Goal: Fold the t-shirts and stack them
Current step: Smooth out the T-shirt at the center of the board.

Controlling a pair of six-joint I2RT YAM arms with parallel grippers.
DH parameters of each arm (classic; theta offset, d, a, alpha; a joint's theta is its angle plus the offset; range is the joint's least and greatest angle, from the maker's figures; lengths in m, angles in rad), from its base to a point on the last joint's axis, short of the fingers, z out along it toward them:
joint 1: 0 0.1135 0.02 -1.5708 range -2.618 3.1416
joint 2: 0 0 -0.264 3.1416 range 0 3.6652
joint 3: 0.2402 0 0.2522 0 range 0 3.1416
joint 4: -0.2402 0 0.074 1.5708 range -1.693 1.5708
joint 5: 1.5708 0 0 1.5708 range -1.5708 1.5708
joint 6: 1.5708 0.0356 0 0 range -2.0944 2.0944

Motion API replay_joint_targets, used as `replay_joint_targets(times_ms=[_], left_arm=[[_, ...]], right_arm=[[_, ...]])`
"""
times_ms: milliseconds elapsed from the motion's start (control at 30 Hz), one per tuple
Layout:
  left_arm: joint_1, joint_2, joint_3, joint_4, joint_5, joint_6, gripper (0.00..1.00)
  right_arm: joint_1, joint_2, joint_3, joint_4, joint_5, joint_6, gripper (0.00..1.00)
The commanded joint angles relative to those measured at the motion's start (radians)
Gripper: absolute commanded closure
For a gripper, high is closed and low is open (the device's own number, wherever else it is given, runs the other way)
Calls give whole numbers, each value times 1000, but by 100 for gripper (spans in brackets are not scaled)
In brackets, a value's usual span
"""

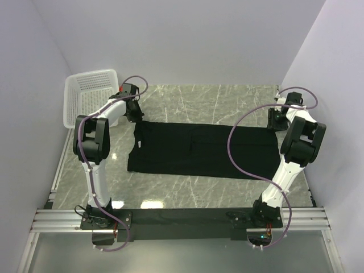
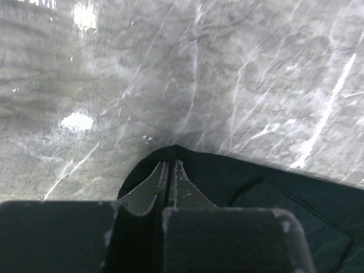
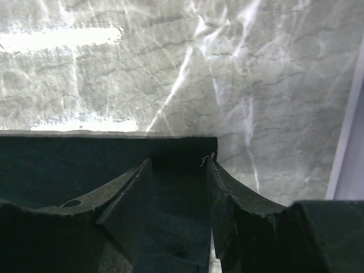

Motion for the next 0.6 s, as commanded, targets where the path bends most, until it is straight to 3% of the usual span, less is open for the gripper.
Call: replay_joint_targets(times_ms=[0,233,333,433,567], left_arm=[[-1,4,59,14,-5,14,99],[-3,36,99,6,6,11,99],[-3,45,111,5,9,15,99],[-3,53,125,6,6,17,99],[-3,56,137,12,0,14,99]], right_arm=[[-14,-12,40,15,14,0,49],[-13,70,103,-19,-39,19,48],[-13,82,110,-28,-58,17,53],[-14,82,109,-38,-64,14,65],[-18,45,75,2,-63,20,93]])
